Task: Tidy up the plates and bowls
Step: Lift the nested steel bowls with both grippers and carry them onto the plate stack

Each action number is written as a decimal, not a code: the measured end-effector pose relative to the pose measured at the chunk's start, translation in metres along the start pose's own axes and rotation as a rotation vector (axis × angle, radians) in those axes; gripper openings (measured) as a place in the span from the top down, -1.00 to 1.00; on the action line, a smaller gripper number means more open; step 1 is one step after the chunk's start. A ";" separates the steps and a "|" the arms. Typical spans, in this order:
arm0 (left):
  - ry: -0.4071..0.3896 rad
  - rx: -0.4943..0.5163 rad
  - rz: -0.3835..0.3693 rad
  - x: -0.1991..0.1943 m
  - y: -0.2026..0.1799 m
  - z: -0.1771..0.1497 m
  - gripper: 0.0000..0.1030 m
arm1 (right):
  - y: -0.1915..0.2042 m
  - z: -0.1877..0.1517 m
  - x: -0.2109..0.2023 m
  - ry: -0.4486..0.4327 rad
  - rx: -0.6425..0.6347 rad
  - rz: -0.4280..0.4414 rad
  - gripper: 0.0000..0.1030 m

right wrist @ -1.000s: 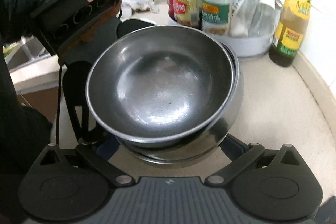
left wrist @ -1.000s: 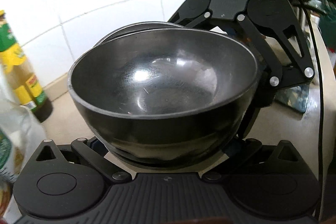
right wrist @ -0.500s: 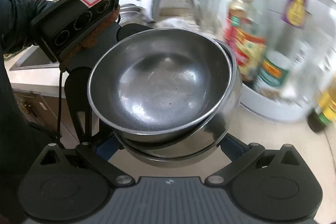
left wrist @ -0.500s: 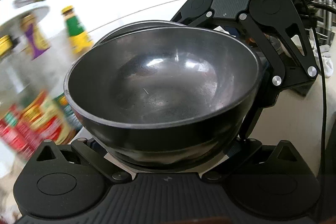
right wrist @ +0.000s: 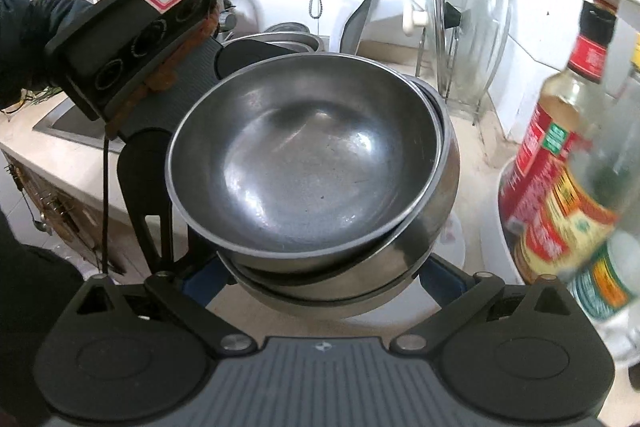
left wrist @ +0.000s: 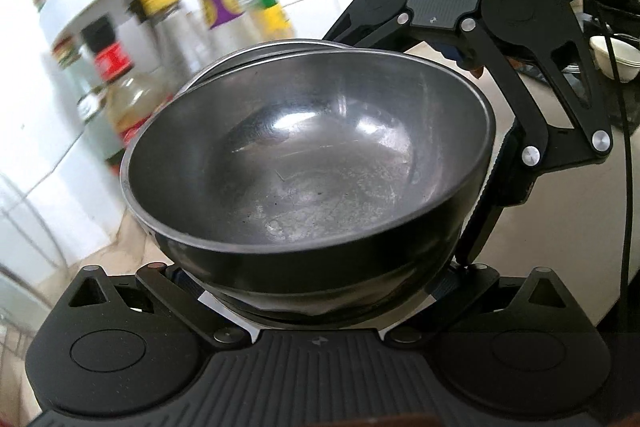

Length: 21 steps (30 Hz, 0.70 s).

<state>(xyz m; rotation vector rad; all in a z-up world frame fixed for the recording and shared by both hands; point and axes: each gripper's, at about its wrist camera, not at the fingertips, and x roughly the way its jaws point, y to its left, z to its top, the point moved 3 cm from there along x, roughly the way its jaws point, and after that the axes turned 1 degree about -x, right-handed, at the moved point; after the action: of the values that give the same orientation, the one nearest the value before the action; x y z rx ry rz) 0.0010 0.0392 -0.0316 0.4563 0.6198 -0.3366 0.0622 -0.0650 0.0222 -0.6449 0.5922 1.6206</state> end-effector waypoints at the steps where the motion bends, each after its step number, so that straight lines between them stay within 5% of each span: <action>1: 0.005 -0.009 -0.003 0.001 0.007 -0.004 -1.00 | -0.003 0.003 0.006 0.002 0.005 0.004 -0.95; 14: 0.085 -0.087 -0.080 0.036 0.046 -0.041 -1.00 | -0.046 0.008 0.073 0.064 0.101 0.004 -0.95; 21: 0.107 -0.073 -0.078 0.036 0.048 -0.035 -1.00 | -0.052 0.003 0.068 0.043 0.139 0.012 -0.95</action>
<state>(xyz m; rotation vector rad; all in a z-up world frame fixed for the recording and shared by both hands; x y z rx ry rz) 0.0331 0.0913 -0.0645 0.3828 0.7528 -0.3644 0.1056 -0.0078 -0.0248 -0.5752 0.7348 1.5645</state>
